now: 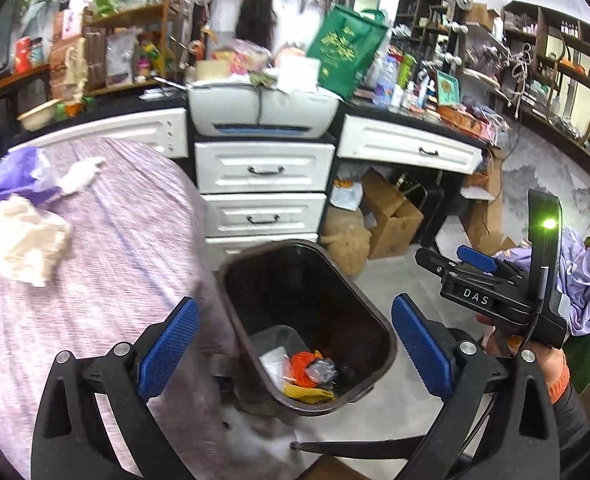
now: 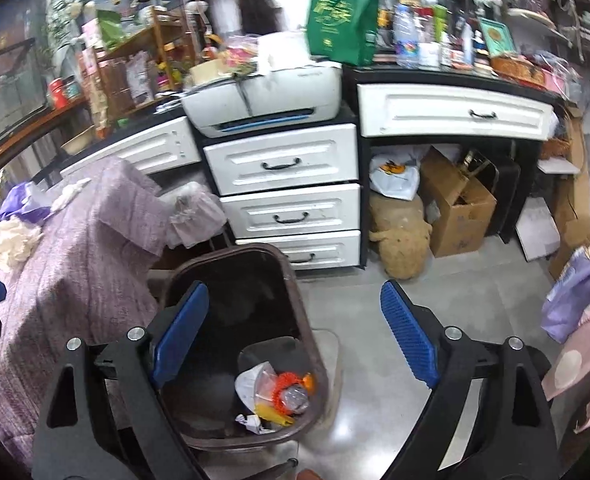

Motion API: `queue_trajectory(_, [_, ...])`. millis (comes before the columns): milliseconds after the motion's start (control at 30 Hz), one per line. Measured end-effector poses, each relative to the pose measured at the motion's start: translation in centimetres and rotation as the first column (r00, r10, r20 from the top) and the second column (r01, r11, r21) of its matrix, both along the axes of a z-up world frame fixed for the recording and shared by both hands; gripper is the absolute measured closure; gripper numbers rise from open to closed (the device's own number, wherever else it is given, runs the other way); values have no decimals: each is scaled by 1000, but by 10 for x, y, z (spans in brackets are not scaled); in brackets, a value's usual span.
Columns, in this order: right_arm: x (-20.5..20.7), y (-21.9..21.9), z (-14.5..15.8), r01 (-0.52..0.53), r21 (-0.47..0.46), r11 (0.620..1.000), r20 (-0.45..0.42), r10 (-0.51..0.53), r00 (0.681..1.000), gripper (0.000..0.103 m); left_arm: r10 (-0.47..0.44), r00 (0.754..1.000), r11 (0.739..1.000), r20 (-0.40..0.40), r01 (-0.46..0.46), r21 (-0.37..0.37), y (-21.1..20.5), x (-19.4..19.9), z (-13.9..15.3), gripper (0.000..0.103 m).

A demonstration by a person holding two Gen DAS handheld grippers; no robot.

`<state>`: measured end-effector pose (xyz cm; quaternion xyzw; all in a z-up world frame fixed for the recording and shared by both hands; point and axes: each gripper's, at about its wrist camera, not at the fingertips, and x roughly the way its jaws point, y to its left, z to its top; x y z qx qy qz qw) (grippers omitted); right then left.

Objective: Collect trash
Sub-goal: 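Move both tools back over the table toward the remaining trash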

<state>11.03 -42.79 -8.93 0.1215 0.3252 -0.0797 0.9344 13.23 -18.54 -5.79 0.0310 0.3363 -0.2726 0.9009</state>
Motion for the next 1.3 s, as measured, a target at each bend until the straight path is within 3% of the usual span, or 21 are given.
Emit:
queue_trajectory(233, [13,46,22,-138,-25,990,25,139,990,15,78,996,997,36,-79,24,51,-7,11,6])
queue_trajectory(433, [27,97,46,-303,-42,952,54,305,951,15,165,985,985,42,-167,46,104,-10,14,6])
queue_trajectory(700, [51,171,65,-501,-30,865,49,502,864,15,333,943,942,4,-333,42,186,-2,5,6])
queue_trajectory(967, [72,236,70,-633,8,775,30,632,774,14,434,901,900,-23,-432,57,243,5,-2,6])
queue_trajectory(1167, [82,295,75,-728,-84,681,6,731,683,14,483,874,876,-53,-481,49,274,17,-3,6])
queue_trajectory(1300, [95,322,74,-747,-159,645,-18,755,655,15,498,864,867,-76,-497,35,287,29,0,6])
